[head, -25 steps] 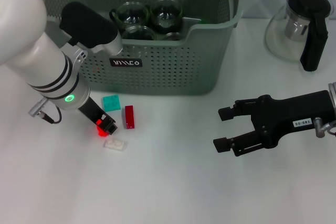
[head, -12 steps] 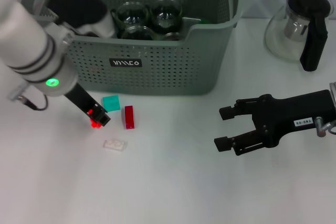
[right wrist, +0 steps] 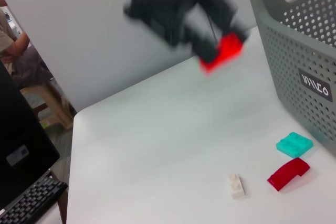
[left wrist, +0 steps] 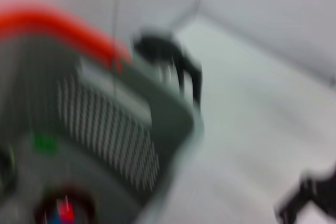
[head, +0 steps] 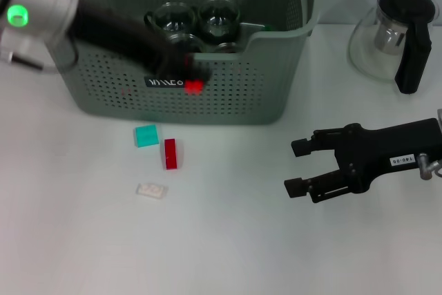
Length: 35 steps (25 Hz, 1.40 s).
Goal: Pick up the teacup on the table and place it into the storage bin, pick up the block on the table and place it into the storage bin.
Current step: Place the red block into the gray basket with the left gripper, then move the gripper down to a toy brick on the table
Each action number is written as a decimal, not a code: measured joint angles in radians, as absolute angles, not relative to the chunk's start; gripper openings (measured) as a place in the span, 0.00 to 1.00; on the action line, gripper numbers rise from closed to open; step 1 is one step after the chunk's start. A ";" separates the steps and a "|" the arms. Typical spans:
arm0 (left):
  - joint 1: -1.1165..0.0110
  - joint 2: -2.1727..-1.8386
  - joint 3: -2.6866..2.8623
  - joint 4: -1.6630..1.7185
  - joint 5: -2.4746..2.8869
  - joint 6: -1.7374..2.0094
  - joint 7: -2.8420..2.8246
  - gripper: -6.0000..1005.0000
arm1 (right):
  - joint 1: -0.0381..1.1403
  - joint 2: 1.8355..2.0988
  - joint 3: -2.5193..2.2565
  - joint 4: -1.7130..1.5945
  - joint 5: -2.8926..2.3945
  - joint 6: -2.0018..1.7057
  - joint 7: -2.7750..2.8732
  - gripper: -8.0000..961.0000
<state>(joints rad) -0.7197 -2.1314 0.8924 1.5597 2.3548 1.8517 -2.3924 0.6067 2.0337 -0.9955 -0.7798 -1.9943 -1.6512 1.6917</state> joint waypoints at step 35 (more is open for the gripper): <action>-0.761 -2.060 0.879 1.418 2.277 1.624 -2.224 0.86 | 0.609 2.036 -0.989 -0.779 -1.992 -1.648 1.712 0.98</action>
<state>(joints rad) -0.7613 -2.0596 0.8794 1.4175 2.2769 1.6239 -2.2237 0.6085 2.0362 -0.9889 -0.7792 -1.9924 -1.6480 1.7116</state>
